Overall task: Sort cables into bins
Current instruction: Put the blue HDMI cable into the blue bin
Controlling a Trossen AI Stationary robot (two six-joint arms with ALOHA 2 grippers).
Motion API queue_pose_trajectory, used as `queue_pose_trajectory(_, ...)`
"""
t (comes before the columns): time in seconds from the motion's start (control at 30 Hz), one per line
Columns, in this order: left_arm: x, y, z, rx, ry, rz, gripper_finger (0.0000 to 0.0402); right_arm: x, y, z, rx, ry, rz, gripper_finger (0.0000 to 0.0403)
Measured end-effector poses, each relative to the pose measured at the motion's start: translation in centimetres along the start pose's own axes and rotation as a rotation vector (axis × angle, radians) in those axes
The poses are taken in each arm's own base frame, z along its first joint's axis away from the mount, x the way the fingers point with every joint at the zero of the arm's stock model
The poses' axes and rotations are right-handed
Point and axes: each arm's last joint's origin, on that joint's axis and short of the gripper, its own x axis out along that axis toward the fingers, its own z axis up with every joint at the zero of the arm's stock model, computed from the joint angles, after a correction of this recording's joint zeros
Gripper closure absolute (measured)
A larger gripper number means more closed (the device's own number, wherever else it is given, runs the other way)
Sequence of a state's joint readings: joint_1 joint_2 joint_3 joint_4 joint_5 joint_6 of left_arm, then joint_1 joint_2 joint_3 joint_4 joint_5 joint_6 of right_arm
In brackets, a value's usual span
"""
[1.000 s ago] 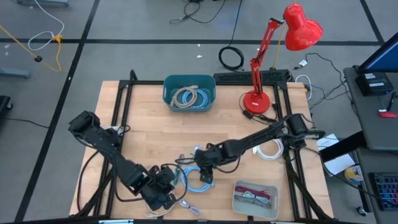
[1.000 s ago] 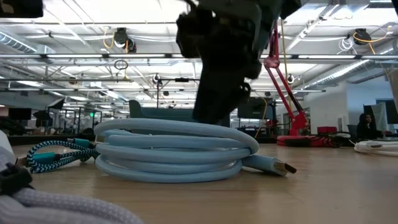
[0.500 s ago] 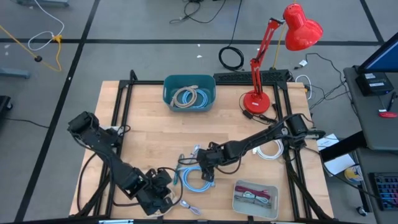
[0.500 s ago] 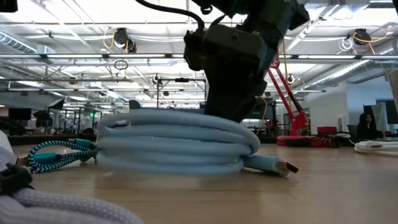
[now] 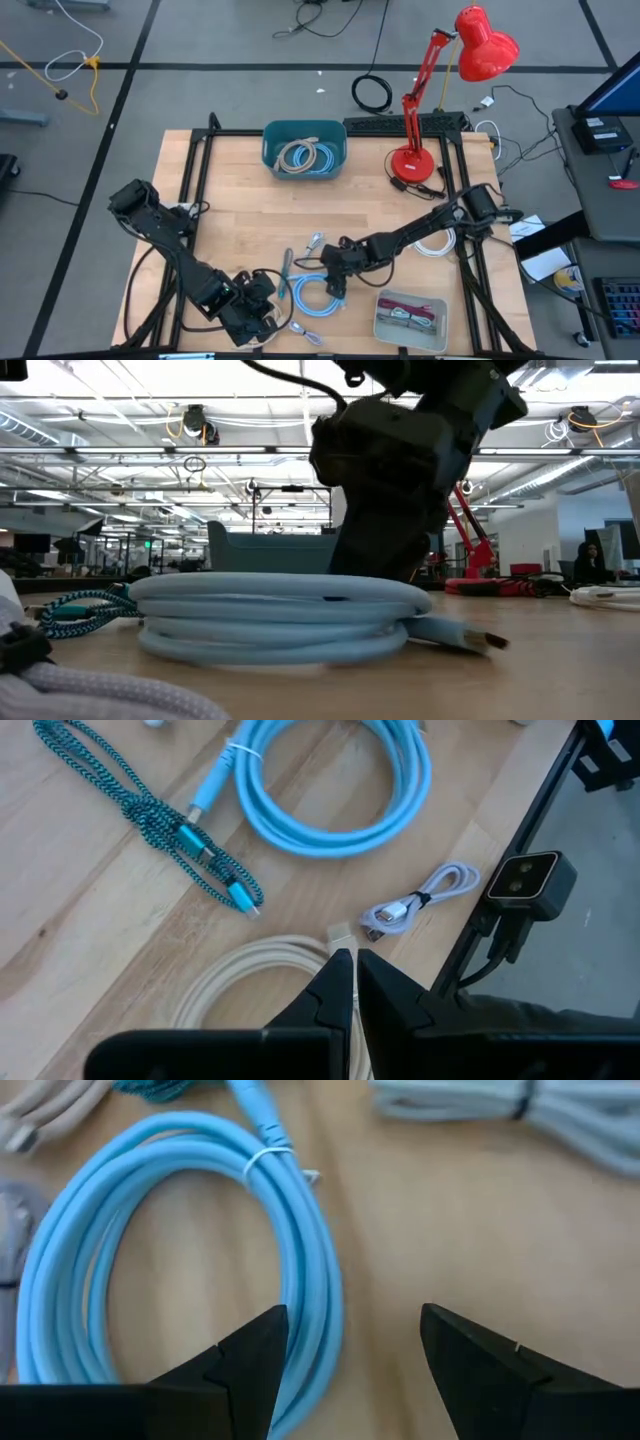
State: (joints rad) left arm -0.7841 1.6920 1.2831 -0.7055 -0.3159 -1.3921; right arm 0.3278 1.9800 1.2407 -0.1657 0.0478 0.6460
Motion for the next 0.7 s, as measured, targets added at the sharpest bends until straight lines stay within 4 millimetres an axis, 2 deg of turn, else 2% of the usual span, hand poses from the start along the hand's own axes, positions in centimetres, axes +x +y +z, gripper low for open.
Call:
queue_pose_trajectory(0.3, 0.0, 0.0, -0.1, -0.005, 0.001, -0.001, 0.038, -0.3, 2.3, -0.9, -0.022, -0.006, 0.094, 0.0177)
queue_pose_trajectory(0.7, 0.0, 0.0, -0.1, 0.003, 0.001, -0.001, 0.038, -0.6, 3.4, -0.8, 0.043, 0.053, 0.23, 0.0177)
